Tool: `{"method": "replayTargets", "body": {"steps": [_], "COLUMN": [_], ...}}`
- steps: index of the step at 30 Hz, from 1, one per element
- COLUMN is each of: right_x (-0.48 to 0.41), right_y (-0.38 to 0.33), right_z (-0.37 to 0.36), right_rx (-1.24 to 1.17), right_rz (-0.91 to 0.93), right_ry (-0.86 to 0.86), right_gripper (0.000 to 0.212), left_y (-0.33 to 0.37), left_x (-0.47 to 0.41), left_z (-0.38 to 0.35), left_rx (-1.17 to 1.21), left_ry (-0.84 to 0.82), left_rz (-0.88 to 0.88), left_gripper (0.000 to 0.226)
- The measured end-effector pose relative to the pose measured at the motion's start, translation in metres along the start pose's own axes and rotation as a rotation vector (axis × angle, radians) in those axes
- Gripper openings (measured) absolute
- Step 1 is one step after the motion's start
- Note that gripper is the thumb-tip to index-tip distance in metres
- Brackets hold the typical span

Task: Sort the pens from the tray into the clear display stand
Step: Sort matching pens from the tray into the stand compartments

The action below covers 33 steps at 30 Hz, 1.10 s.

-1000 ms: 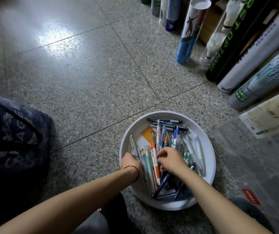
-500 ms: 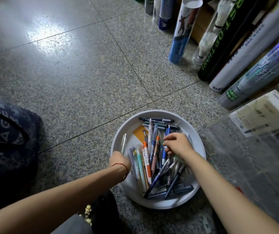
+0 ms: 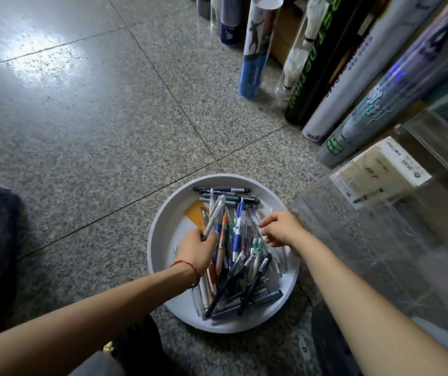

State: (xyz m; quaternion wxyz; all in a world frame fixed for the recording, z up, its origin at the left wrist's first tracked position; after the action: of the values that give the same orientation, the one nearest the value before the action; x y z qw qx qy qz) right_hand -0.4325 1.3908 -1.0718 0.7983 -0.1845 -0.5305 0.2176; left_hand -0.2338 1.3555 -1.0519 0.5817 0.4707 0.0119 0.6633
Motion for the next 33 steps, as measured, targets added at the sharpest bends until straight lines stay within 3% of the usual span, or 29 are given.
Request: {"method": "replayTargets", "body": {"steps": [9, 14, 19, 26, 29, 33], "right_x": [0.011, 0.014, 0.014, 0.025, 0.036, 0.047], "right_y": [-0.002, -0.001, -0.01, -0.053, -0.08, -0.103], "right_z": [-0.015, -0.021, -0.014, 0.026, 0.046, 0.06], "right_rx": [0.473, 0.448, 0.437, 0.298, 0.266, 0.271], "right_rz": [0.166, 0.207, 0.181, 0.27, 0.346, 0.428], "right_ry": [-0.107, -0.057, -0.129, -0.14, -0.126, -0.118], "right_gripper": [0.024, 0.016, 0.014, 0.012, 0.011, 0.012], "left_y": [0.004, 0.003, 0.009, -0.004, 0.011, 0.06], "left_x": [0.013, 0.014, 0.016, 0.019, 0.028, 0.038], "left_z": [-0.024, -0.031, -0.026, -0.03, -0.023, -0.024], "left_rx": [-0.059, -0.02, -0.08, -0.251, -0.421, -0.23], "left_ry": [-0.135, -0.188, -0.154, -0.073, 0.022, -0.024], "left_rz": [-0.036, -0.056, -0.123, -0.015, -0.049, -0.341], "left_gripper": [0.042, 0.034, 0.023, 0.011, 0.04, 0.066]}}
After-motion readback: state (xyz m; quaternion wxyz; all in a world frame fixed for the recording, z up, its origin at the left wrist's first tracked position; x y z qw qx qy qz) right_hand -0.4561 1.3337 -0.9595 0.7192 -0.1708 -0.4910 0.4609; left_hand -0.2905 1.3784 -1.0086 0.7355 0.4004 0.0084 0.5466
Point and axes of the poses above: each hand's wrist, its own x-axis away from the middle knuckle, its own z-axis out of the back of the hand, y = z × x, the point moved 7 cm from there along -x, towards the middle knuckle, and after that the axes turned 5 degrees about -x, right-handed, at the moved point
